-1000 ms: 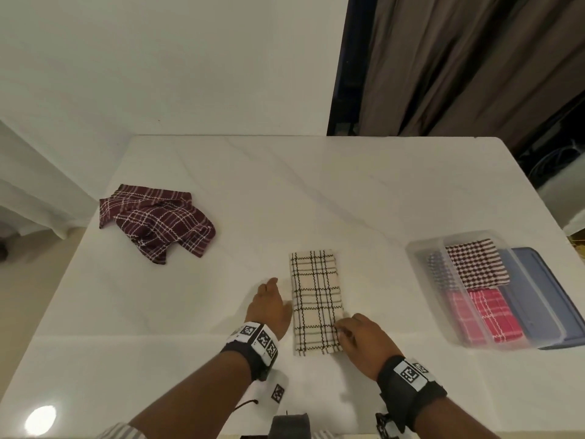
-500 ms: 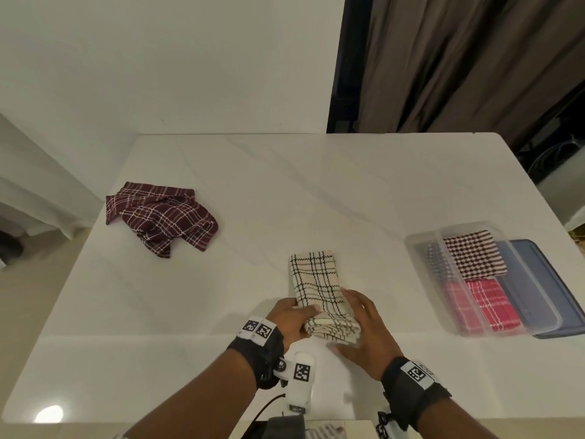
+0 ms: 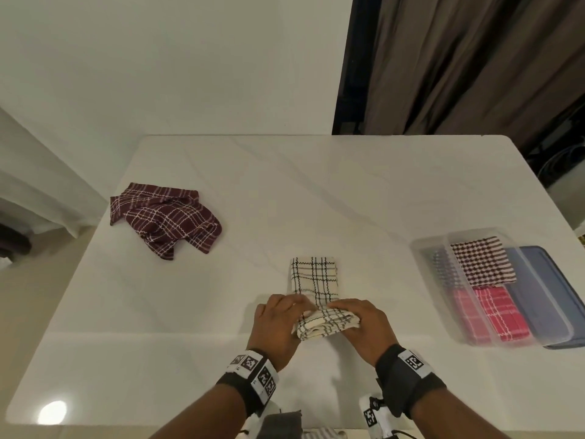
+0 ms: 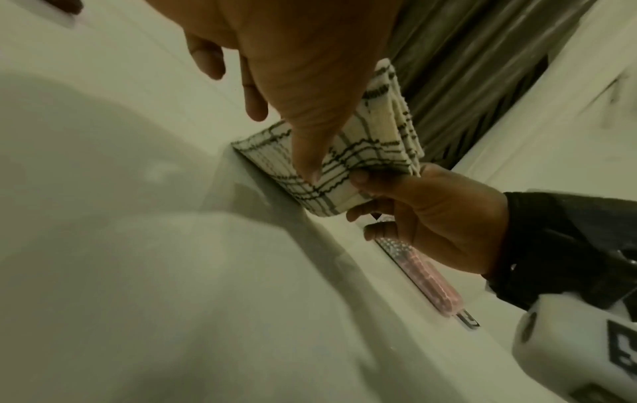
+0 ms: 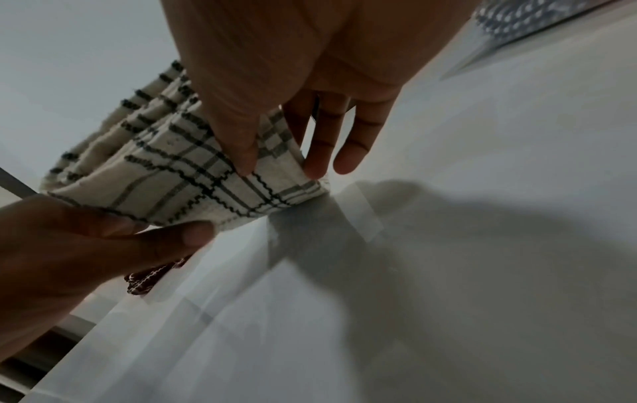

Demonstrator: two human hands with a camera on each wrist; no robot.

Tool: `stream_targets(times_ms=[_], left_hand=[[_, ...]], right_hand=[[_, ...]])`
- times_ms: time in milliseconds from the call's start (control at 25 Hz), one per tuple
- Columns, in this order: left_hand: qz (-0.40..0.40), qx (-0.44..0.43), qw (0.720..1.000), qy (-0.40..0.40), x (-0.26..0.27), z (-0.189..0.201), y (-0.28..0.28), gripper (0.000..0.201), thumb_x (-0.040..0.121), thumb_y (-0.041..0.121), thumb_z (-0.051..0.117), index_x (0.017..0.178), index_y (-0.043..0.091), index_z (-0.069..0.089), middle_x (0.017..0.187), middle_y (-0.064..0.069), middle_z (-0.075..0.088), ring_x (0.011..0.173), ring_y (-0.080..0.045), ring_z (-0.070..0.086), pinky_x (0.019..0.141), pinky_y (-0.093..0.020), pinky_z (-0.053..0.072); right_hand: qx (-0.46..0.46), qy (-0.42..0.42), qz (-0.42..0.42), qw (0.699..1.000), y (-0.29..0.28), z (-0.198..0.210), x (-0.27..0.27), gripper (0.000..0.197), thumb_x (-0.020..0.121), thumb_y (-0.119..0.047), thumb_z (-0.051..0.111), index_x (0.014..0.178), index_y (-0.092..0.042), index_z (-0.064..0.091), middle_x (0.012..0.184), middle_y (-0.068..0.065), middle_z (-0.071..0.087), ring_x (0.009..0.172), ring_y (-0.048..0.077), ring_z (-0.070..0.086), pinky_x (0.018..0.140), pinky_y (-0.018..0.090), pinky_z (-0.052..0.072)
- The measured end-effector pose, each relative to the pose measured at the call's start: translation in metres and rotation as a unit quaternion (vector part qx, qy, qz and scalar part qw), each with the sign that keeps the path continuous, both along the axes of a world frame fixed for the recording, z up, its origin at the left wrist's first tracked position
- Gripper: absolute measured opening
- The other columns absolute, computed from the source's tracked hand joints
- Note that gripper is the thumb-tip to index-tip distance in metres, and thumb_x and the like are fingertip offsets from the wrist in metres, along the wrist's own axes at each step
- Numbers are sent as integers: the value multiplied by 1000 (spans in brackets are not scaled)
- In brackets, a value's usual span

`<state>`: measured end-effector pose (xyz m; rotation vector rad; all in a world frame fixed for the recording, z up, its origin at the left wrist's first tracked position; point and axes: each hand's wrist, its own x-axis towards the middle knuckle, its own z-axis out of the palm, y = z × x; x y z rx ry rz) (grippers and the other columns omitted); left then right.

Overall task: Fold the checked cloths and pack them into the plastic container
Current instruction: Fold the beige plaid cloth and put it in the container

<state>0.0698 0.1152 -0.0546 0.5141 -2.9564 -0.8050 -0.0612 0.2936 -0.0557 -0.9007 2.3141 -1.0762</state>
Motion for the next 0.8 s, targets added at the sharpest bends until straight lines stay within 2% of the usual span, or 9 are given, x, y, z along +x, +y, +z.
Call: stream_targets(times_ms=[80,120,240,360,480,560,680,760,800], left_hand=[[19,18,999,-30,-5,0,-6,27,90,41,55,116,36,62,112,16,67,106,-12,54,83,-31,36],[40,59,996,-48,-6,-3,-10,32,90,51,48,113,33,63,105,13,70,100,-14,59,82,-32,40],[96,183,977,-59,-9,-17,-16,60,85,73,34,104,23,63,92,4,73,85,-17,66,78,-38,53],[121,192,971,-79,-20,-14,-18,52,91,68,29,79,22,49,70,5,60,68,-16,58,68,-36,51],[150,195,965,-92,-33,-11,-20,41,96,59,32,74,26,42,66,7,55,63,-14,54,63,-32,45],[168,202,961,-89,-38,-13,-22,35,98,54,38,85,24,48,69,7,59,66,-15,58,65,-31,48],[185,238,952,-49,-40,-19,-26,27,98,42,49,115,21,48,84,6,66,77,-14,66,72,-35,57],[159,231,960,-4,-39,-22,-28,41,96,35,52,132,24,37,116,2,60,98,-12,63,85,-32,57],[130,185,974,12,-39,-23,-30,48,96,35,51,139,26,32,132,2,48,112,-11,55,94,-29,52]], right_hand=[[41,-17,-7,999,-1,-2,-3,21,85,-26,71,104,-34,68,96,-21,66,91,13,62,84,28,51],[59,-21,-11,998,-1,-4,-5,16,87,-33,67,103,-31,67,95,-13,69,88,15,63,81,31,52],[63,-46,-35,996,-4,-12,-7,28,89,-50,60,103,-27,67,92,-4,73,83,14,63,78,30,52],[40,-82,-79,993,-14,-15,-11,45,87,-62,52,98,-21,67,83,2,71,78,19,61,72,24,49],[43,-76,-94,992,-29,-14,-20,41,89,-61,51,80,-22,59,68,1,63,65,20,54,60,20,44],[67,-66,-90,991,-40,-14,-27,31,92,-53,53,77,-26,54,62,-6,57,59,12,51,53,14,40],[105,-64,-87,989,-50,-17,-33,28,94,-51,51,108,-27,57,80,-9,67,74,14,61,61,18,43],[108,-38,-97,989,-54,-19,-33,42,96,-42,52,135,-29,44,107,-10,61,96,11,55,75,21,44],[112,10,-94,989,-56,-19,-32,50,96,-36,52,143,-31,35,117,-11,52,107,10,47,84,24,43]])
